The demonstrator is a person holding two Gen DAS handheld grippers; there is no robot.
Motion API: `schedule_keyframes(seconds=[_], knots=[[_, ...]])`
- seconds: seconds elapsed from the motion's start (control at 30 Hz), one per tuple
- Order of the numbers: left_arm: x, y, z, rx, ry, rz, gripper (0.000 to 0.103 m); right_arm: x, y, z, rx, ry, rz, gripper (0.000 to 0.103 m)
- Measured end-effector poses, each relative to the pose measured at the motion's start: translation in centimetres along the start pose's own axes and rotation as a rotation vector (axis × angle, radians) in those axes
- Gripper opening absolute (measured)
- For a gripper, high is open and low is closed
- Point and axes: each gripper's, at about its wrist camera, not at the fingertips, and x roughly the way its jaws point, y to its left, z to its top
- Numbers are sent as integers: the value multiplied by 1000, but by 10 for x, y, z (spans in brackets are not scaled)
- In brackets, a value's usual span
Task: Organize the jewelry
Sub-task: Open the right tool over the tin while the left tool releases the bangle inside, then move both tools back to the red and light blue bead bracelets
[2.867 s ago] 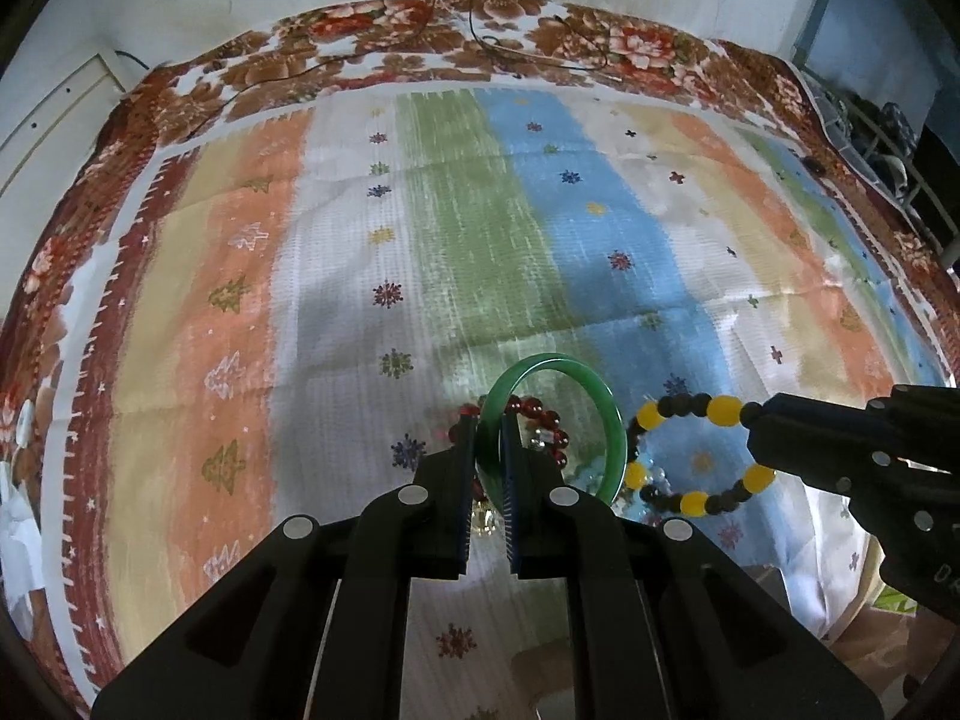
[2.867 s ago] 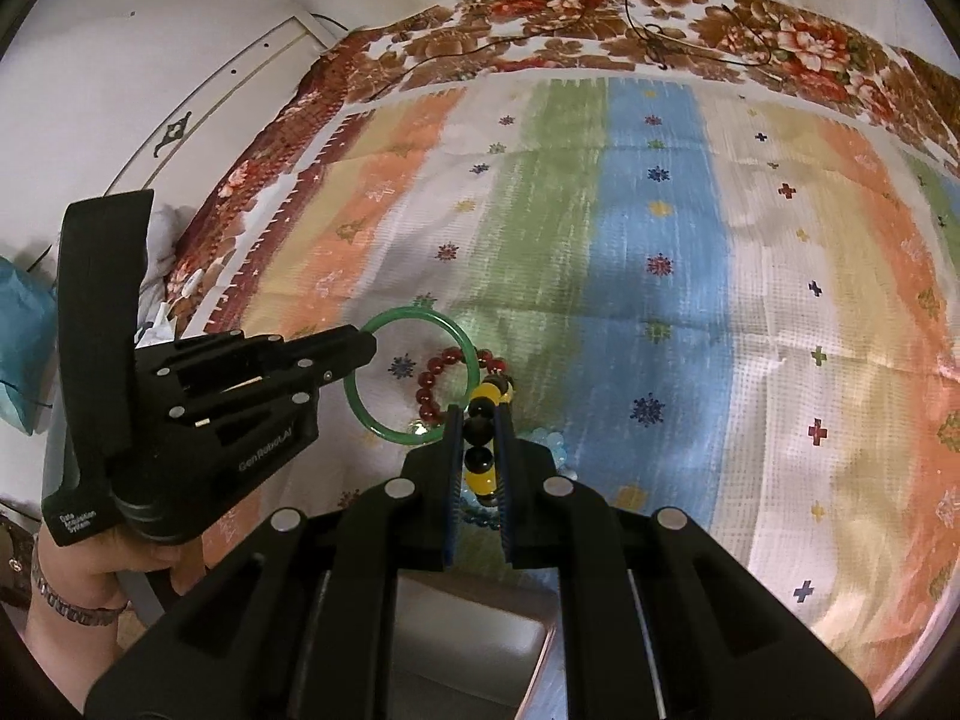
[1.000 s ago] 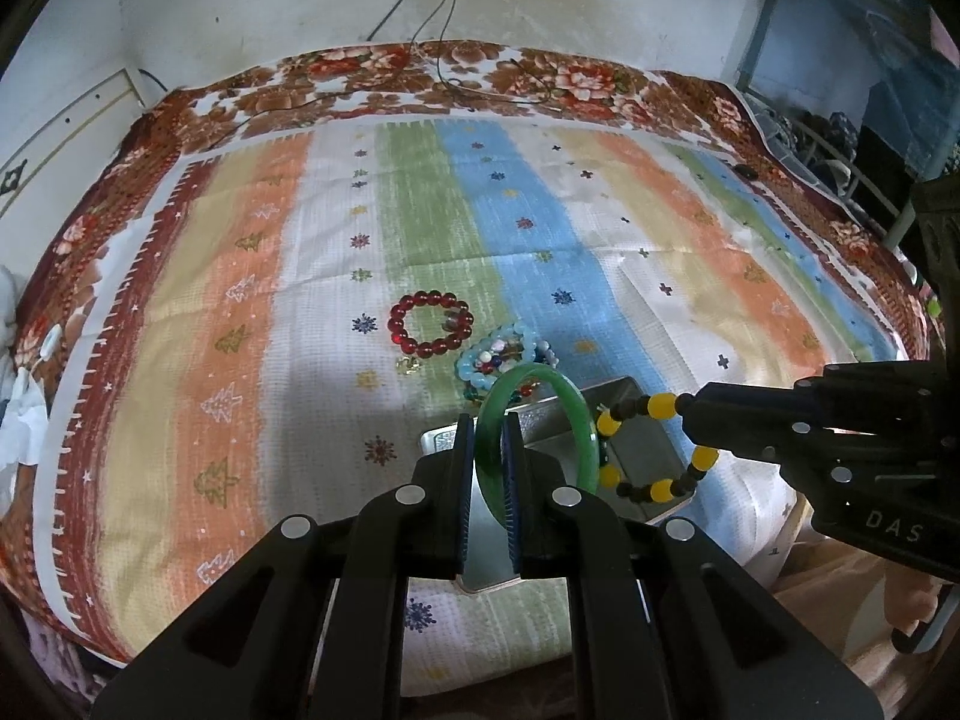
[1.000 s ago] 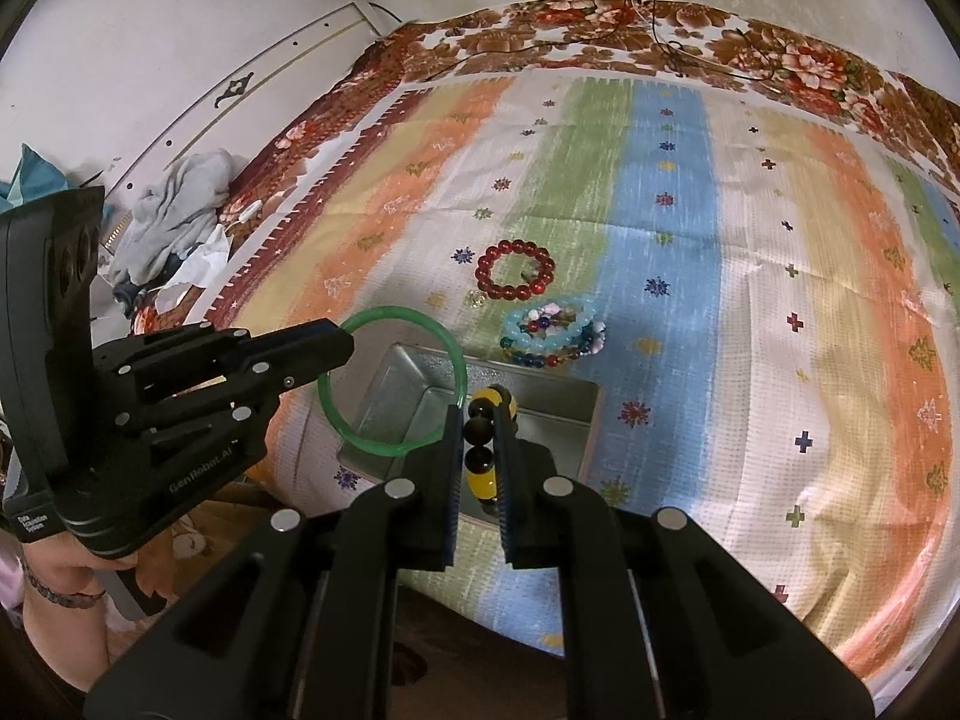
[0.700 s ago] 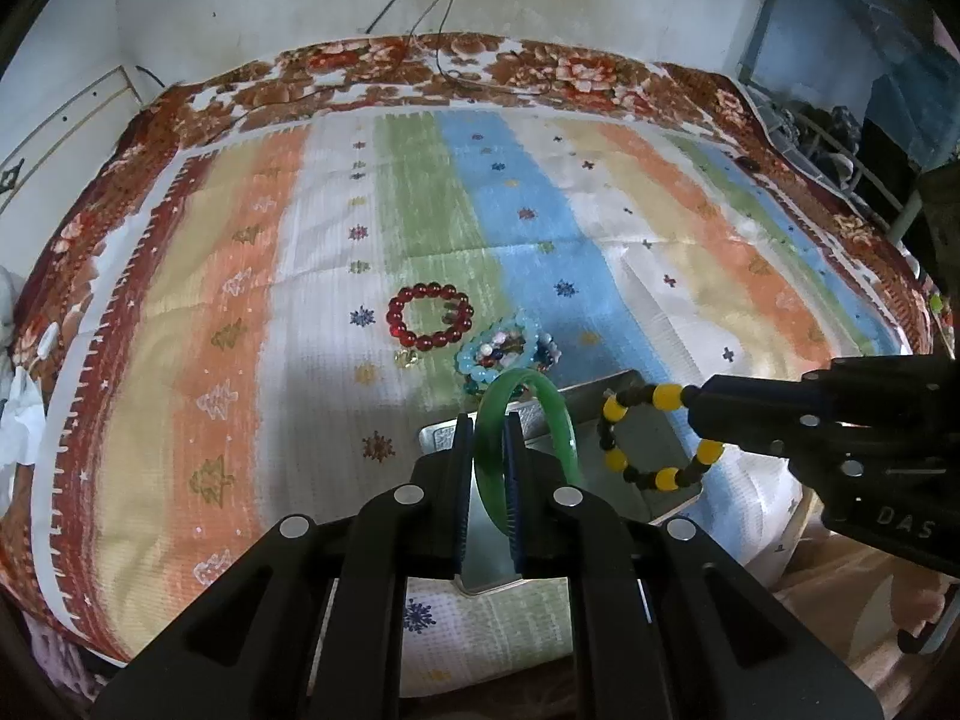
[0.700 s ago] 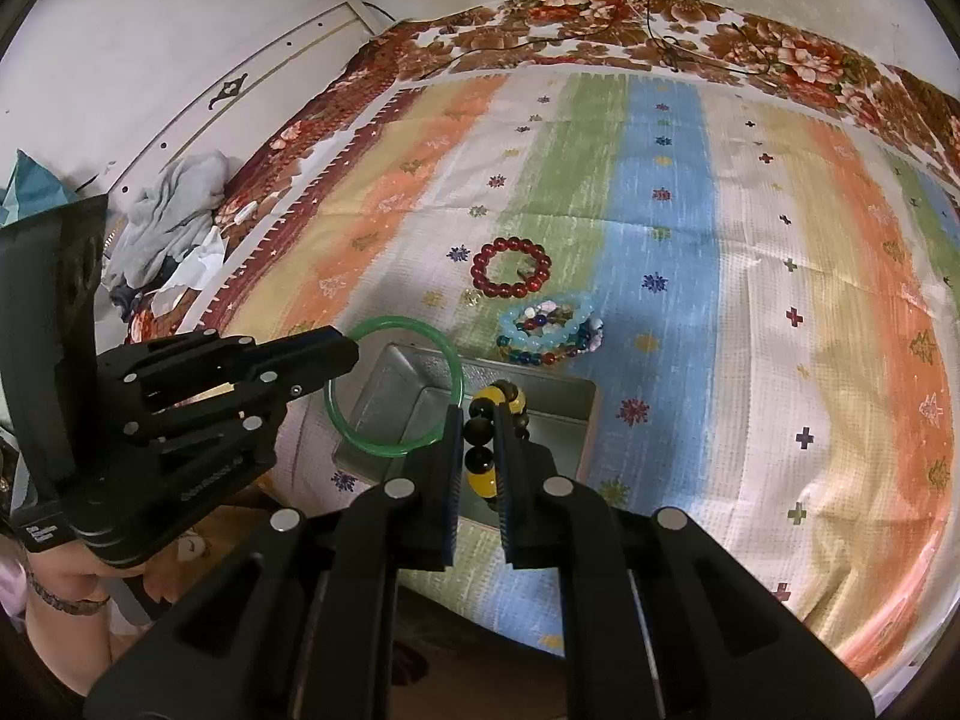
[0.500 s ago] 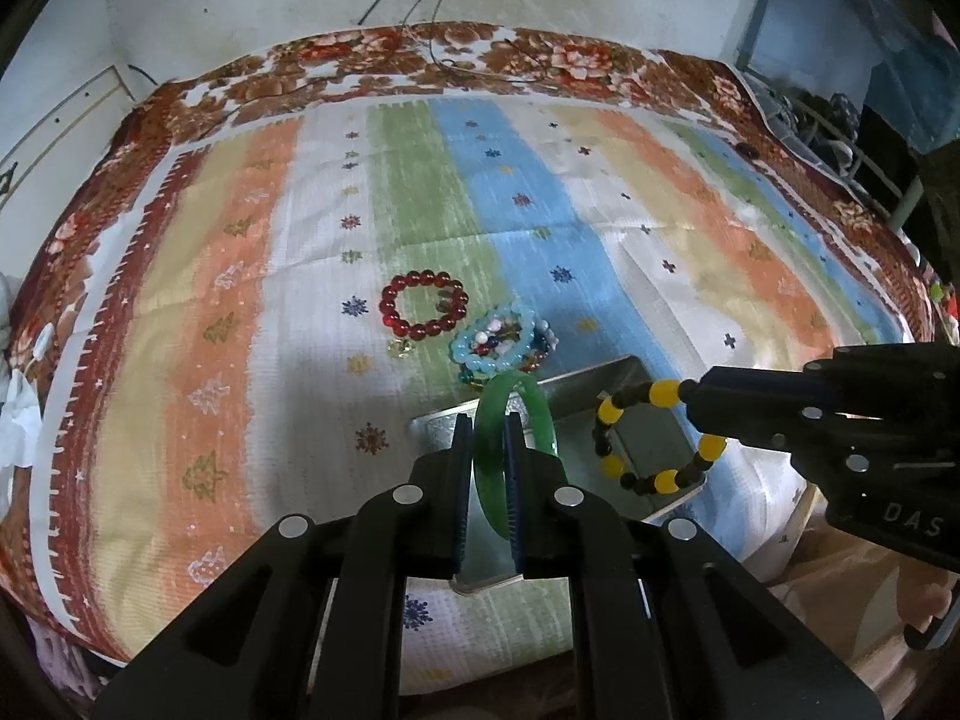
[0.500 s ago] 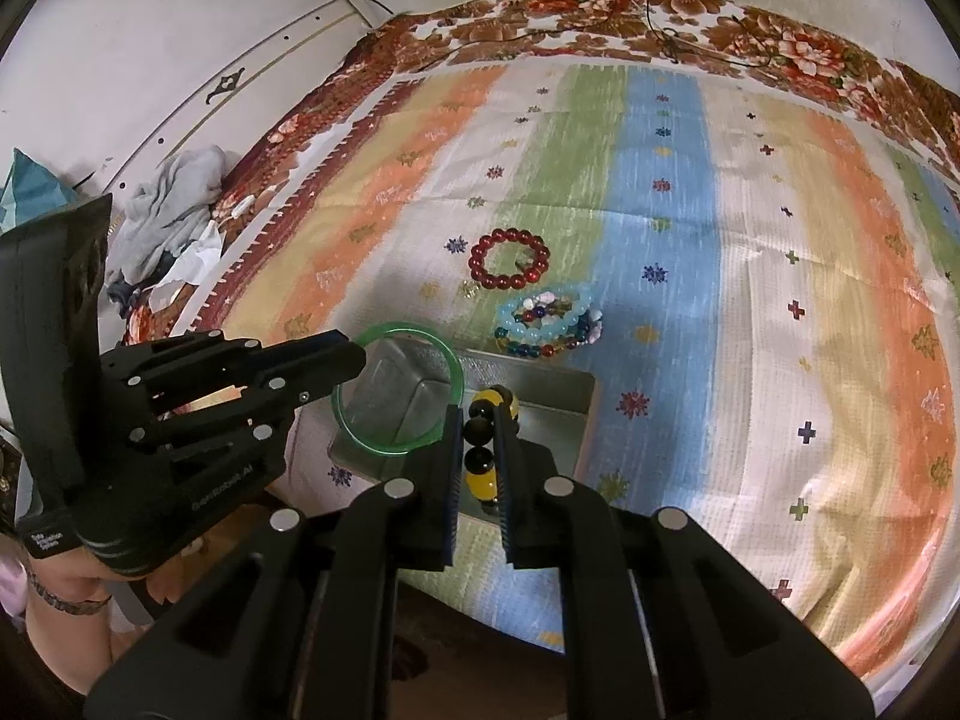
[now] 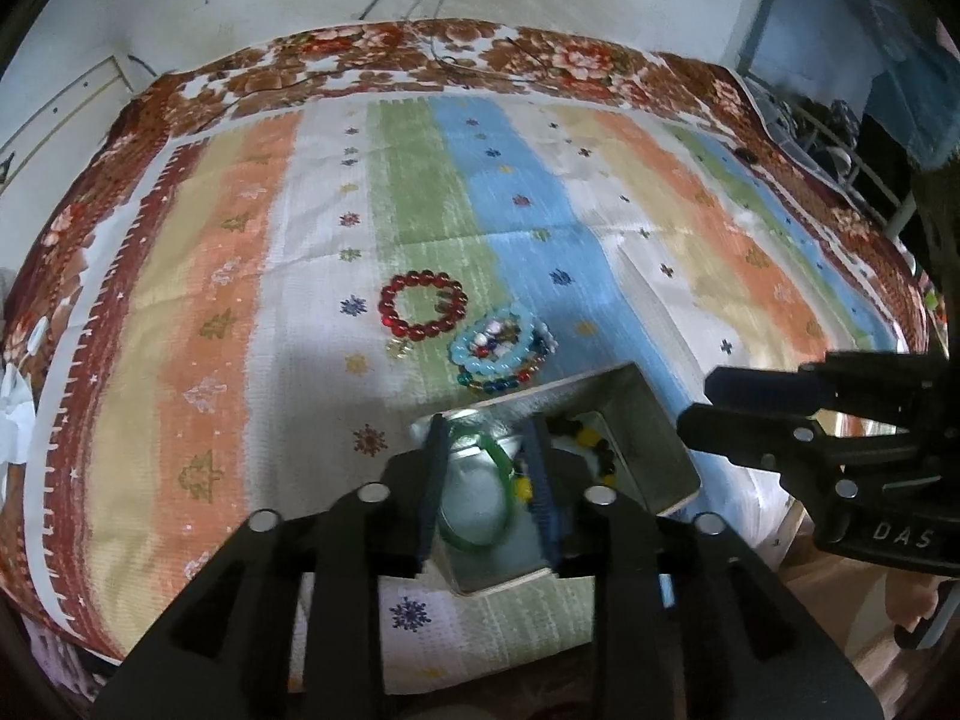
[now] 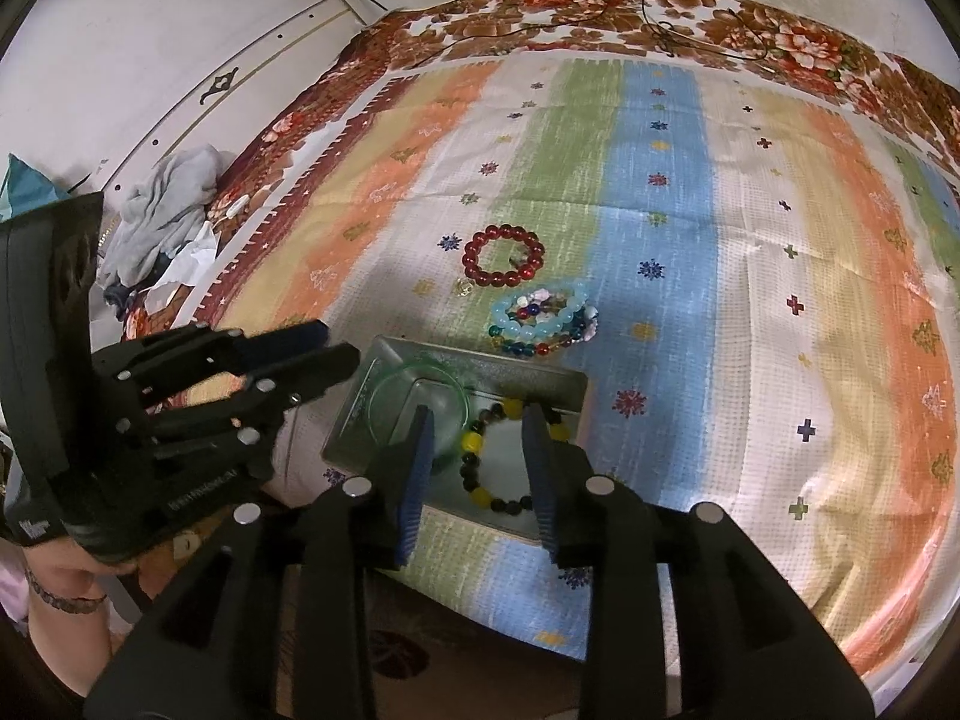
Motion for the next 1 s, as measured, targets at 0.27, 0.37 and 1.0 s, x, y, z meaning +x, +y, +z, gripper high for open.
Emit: schedule_keyframes(seconds=[0.27, 0.37, 1.0], knots=[[6, 18, 11, -45, 11, 8, 36, 2, -15, 9, 50, -15, -25, 33], [12, 23, 16, -49, 25, 20, 36, 7, -17, 13, 50, -3, -31, 33], [41, 40, 42, -19, 88, 60, 39, 46, -39, 37, 71, 74, -68, 39]])
